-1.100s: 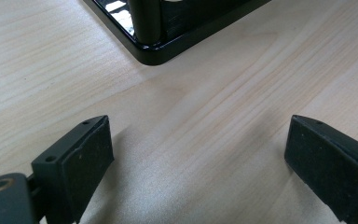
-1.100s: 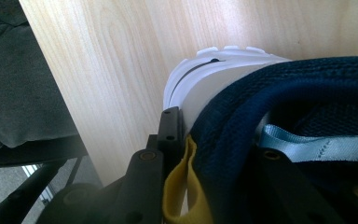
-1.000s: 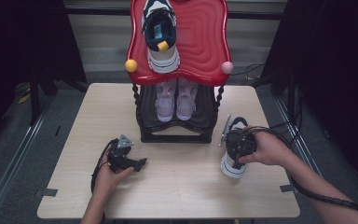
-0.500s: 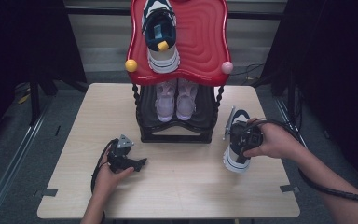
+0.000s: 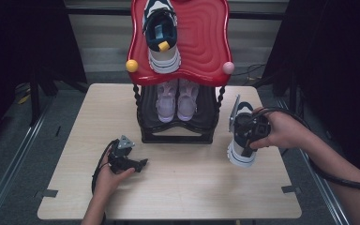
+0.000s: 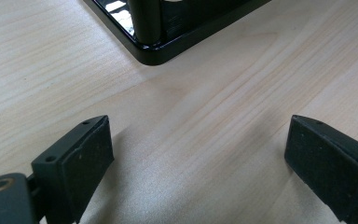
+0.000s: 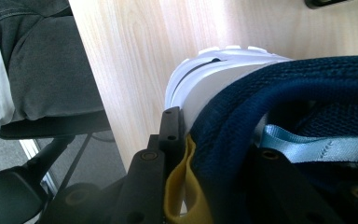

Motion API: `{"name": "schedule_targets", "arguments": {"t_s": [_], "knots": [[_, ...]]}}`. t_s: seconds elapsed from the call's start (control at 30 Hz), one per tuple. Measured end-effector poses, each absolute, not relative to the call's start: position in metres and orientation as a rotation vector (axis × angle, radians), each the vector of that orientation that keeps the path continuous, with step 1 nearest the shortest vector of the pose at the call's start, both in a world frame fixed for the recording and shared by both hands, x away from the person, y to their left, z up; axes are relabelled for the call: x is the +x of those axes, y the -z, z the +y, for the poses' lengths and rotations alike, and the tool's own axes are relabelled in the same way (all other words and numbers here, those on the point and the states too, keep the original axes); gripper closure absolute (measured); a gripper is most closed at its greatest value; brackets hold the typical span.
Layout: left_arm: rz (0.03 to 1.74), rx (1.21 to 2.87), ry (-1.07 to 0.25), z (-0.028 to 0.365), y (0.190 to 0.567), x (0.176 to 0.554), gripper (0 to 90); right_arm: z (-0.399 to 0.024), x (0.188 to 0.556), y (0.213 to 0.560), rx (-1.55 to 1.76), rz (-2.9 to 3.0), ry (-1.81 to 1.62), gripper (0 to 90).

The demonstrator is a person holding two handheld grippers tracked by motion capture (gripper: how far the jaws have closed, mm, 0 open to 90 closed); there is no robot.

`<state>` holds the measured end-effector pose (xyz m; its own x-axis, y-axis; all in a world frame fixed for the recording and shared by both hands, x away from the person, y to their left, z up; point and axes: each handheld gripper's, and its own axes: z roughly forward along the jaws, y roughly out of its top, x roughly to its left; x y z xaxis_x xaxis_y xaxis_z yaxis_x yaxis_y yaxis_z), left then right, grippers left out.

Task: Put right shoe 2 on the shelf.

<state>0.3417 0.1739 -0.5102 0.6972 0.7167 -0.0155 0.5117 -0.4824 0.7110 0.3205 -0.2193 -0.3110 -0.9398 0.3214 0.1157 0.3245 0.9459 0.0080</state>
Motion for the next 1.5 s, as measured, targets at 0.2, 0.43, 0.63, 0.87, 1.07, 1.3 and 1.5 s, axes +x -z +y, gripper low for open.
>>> {"name": "schedule_targets", "arguments": {"t_s": [0.2, 0.43, 0.63, 0.87, 1.07, 1.3, 1.5], "knots": [[0.935, 2.191, -0.370, 0.174, 0.510, 0.342, 7.2, -0.218, 0.324, 0.288, -0.473, -3.006, 0.021, 74.1], [0.933, 2.191, -0.370, 0.174, 0.510, 0.342, 7.2, -0.216, 0.327, 0.264, -0.464, -3.021, 0.011, 74.1], [0.930, 2.201, -0.367, 0.174, 0.510, 0.342, 7.2, -0.214, 0.328, 0.235, -0.469, -3.057, 0.045, 74.2], [0.925, 2.204, -0.372, 0.175, 0.510, 0.342, 7.2, -0.214, 0.332, 0.201, -0.488, -3.101, 0.040, 74.2], [0.924, 2.199, -0.371, 0.174, 0.510, 0.342, 7.2, -0.217, 0.334, 0.173, -0.522, -3.139, 0.049, 74.2], [0.925, 2.199, -0.376, 0.175, 0.510, 0.342, 7.2, -0.217, 0.336, 0.149, -0.536, -3.169, 0.029, 74.1], [0.926, 2.199, -0.372, 0.175, 0.510, 0.342, 7.2, -0.213, 0.338, 0.132, -0.532, -3.195, 0.047, 74.1]]}}
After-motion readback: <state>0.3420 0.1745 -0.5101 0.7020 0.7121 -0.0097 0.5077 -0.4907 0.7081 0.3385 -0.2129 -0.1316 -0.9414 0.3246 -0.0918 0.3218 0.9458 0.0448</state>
